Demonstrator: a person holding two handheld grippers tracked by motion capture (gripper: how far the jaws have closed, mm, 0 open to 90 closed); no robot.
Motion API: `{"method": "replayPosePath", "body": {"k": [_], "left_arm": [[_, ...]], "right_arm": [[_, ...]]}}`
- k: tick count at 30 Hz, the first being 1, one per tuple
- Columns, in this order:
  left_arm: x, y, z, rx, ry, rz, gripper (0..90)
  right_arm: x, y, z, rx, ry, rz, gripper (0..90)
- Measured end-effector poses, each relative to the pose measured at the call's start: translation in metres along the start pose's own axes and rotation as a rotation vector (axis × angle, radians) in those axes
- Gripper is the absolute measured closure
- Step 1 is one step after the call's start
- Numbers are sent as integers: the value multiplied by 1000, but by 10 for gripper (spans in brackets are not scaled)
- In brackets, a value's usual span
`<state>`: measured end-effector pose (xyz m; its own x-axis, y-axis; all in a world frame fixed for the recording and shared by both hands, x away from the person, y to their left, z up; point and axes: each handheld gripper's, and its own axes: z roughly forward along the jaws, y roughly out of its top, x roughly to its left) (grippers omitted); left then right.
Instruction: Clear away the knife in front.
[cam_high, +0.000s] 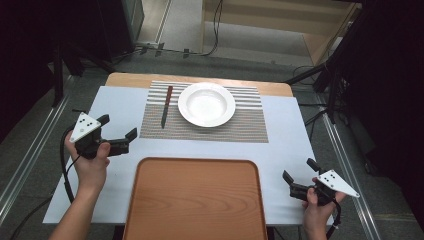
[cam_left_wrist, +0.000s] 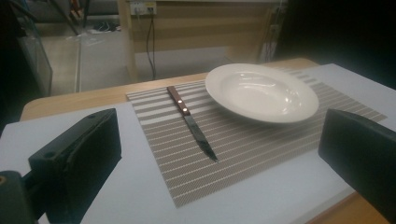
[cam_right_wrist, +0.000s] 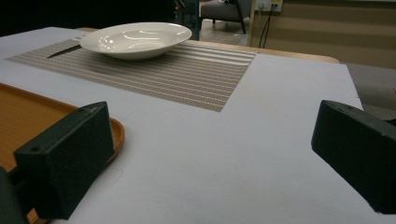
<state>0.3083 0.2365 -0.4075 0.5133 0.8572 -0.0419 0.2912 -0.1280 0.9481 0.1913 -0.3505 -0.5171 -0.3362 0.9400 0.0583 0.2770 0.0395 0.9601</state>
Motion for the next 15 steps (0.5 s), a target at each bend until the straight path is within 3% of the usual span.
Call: {"method": "replayPosePath", "body": {"k": [10,15], "left_arm": [[-5,14,32,21,-26,20,0],[-1,15,51,25,-38,0,0]], "right_arm": [[0,0,0,1,2,2,0],[1,0,1,5,1,-1,0]]}}
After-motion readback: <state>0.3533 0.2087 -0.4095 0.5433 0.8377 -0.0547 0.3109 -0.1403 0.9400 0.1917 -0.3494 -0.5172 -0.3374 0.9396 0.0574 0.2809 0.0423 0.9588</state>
